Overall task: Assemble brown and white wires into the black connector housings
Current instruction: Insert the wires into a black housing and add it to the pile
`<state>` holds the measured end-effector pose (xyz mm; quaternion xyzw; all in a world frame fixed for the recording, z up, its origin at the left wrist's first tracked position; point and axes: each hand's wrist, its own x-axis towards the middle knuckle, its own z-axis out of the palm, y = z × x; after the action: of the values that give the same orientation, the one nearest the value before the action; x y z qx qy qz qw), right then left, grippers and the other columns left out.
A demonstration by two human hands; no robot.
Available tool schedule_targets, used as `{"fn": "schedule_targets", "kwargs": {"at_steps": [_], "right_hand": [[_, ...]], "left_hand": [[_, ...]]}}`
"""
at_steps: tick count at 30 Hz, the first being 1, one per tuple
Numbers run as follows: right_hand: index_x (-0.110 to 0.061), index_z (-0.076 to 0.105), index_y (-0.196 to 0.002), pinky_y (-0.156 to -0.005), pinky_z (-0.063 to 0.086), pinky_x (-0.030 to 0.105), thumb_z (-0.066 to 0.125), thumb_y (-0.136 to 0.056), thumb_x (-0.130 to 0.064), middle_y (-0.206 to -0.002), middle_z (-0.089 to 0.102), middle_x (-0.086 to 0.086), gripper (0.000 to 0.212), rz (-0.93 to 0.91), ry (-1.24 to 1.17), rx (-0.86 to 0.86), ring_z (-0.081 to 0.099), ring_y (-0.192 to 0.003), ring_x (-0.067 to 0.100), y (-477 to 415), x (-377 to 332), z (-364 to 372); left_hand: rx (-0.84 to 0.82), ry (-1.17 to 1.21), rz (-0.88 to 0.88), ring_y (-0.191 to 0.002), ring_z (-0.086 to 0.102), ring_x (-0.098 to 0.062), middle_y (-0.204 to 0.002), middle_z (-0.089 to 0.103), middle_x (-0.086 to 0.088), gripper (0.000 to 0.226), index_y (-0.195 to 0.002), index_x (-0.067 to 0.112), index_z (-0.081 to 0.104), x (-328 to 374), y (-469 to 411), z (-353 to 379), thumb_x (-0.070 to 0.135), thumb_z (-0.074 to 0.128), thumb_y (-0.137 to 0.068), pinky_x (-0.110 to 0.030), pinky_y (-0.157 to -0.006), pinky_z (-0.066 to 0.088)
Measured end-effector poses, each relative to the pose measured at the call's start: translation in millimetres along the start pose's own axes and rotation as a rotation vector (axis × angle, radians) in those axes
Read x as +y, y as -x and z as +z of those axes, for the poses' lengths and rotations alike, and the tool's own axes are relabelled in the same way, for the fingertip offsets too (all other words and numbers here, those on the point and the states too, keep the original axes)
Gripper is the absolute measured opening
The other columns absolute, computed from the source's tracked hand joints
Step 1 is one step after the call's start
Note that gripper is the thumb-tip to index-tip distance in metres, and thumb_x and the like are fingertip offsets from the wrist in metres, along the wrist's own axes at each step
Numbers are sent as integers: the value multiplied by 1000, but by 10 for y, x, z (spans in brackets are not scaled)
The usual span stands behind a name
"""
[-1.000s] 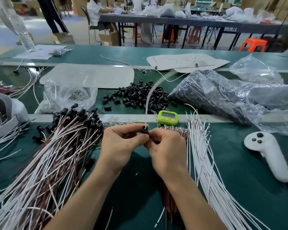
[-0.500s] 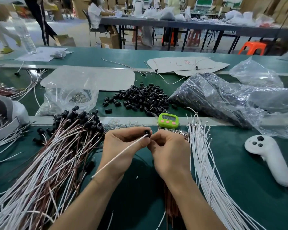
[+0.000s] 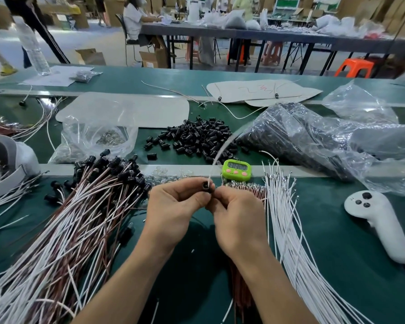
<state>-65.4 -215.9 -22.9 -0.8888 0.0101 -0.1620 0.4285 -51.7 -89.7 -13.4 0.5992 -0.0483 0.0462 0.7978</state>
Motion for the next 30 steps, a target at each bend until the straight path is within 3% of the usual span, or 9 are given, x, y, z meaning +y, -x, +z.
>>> {"fn": "schedule_targets", "kwargs": {"at_steps": [8,10,14,16,19,22,26,30], "right_hand": [[-24,77,-95,-74,51,38,61,-99,-24,-82,75,0,16,18,204,-53,64,-82,30,28,-43,-35],[-25,76,-95,-76,47,36,59,-100,-24,-82,74,-1,18,51,250,-45,59,-84,29,19,-55,-44],[-25,68,-75,-77,16,29,57,-95,-14,-66,70,-1,25,44,483,109,30,-60,7,27,-104,-44],[-26,60,-69,-79,16,31,57,-93,-13,-61,66,-4,28,61,586,129,25,-59,3,32,-112,-39],[-31,69,-73,-89,20,32,60,-90,-16,-61,62,-6,24,83,667,117,42,-65,15,4,-95,-34],[-36,78,-82,-96,20,31,65,-88,-19,-68,63,-9,22,83,687,120,54,-83,16,-25,-46,-39],[-28,80,-69,-101,26,34,82,-71,-2,-63,68,-5,26,27,580,249,62,-83,23,-25,-14,-53],[-30,82,-79,-109,19,33,68,-85,-7,-82,74,-11,27,104,621,208,60,-101,19,-52,41,-105]], "left_hand": [[39,53,13,-79,74,-10,-87,80,-9,28,-86,9,79,33,0,-23,-17,68,-81,-16,-70,54],[45,69,17,-79,74,-10,-87,80,-9,32,-82,13,82,31,-6,-42,-16,69,-81,-16,-71,54],[18,63,45,-81,73,-11,-88,80,-8,32,-82,16,83,20,7,-32,-14,72,-78,-17,-72,55],[14,75,53,-82,73,-13,-89,80,-9,27,-84,15,84,9,18,-23,-9,74,-76,-19,-74,56],[25,147,36,-82,73,-13,-90,79,-9,20,-86,14,83,7,9,-42,1,82,-71,-19,-74,55],[30,393,-77,-79,71,-9,-90,77,-5,16,-82,17,82,32,-36,-90,4,76,-74,-17,-73,57],[126,668,-194,-81,74,-9,-91,78,-2,20,-77,19,82,88,-122,-239,8,66,-74,-19,-74,60],[193,665,-205,-81,75,-9,-91,78,-1,19,-76,19,82,103,-160,-309,8,66,-75,-20,-73,60]]}}
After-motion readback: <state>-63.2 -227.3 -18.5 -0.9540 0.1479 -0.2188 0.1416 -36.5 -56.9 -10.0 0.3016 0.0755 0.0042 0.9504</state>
